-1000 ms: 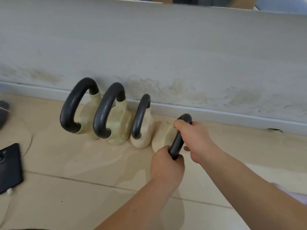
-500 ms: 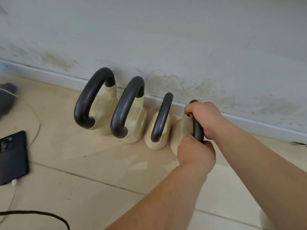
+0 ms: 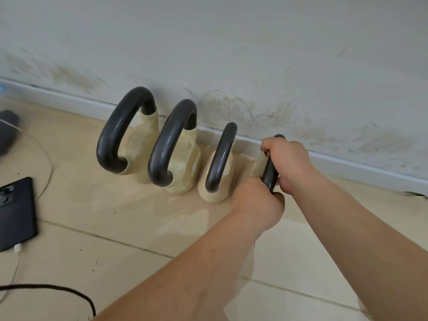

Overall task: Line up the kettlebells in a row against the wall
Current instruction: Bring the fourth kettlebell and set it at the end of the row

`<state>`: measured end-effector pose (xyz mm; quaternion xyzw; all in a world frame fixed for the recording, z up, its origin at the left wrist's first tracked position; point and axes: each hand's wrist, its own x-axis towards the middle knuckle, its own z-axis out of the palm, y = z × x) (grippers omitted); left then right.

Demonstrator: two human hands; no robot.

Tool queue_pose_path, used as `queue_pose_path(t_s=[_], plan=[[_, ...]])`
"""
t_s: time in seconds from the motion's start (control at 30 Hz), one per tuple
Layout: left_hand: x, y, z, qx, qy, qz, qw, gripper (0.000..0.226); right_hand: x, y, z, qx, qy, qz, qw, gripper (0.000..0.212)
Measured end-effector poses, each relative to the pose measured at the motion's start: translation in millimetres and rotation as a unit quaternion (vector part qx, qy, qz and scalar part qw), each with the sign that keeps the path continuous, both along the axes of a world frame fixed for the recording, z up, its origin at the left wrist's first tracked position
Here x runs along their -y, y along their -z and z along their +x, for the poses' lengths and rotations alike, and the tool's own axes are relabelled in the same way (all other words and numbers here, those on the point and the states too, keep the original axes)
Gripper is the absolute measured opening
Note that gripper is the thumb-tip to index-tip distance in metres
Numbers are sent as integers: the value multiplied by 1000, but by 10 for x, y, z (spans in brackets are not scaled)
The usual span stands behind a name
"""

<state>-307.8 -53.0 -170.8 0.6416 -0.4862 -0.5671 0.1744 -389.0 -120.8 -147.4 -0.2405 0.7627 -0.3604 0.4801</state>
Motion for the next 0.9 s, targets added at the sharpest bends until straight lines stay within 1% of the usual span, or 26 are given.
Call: queue_pose_path(t_s=[0.07, 0.2, 0.3, 0.37, 0.47, 0.63, 0.7, 0.8, 0.87, 0.9], plan=[[-11, -1, -8, -3, 0, -2, 1000, 5, 17, -13, -29, -8, -26, 9, 1000, 23], [-34, 4, -48, -2, -17, 4, 1000, 13, 60, -42, -58, -16, -54, 29, 998, 20], [-43, 12, -61, -6, -30, 10, 999, 17, 69, -79, -50, -20, -69, 43, 996, 26], [-44, 6, -63, -7, -31, 12, 999, 18, 75, -96, -44, -24, -74, 48, 996, 30], [-55, -9, -75, -9, -37, 18, 999, 16, 80, -103, -41, -26, -82, 55, 995, 28], [-63, -65, -66, -8, -33, 26, 999, 21, 49, -117, -23, -21, -74, 51, 996, 27], [-61, -65, -49, -2, -23, 25, 999, 24, 24, -107, -25, -17, -71, 50, 996, 35], [-85, -67, -56, -3, -28, 17, 999, 26, -22, -109, -30, 16, -58, 40, 997, 58], [-128, -67, -65, -8, -60, 7, 998, 29, -91, -97, -52, 59, -43, 36, 997, 74], [-158, -47, -70, -16, -86, 4, 996, 33, -126, -72, -85, 80, -24, 31, 996, 78]])
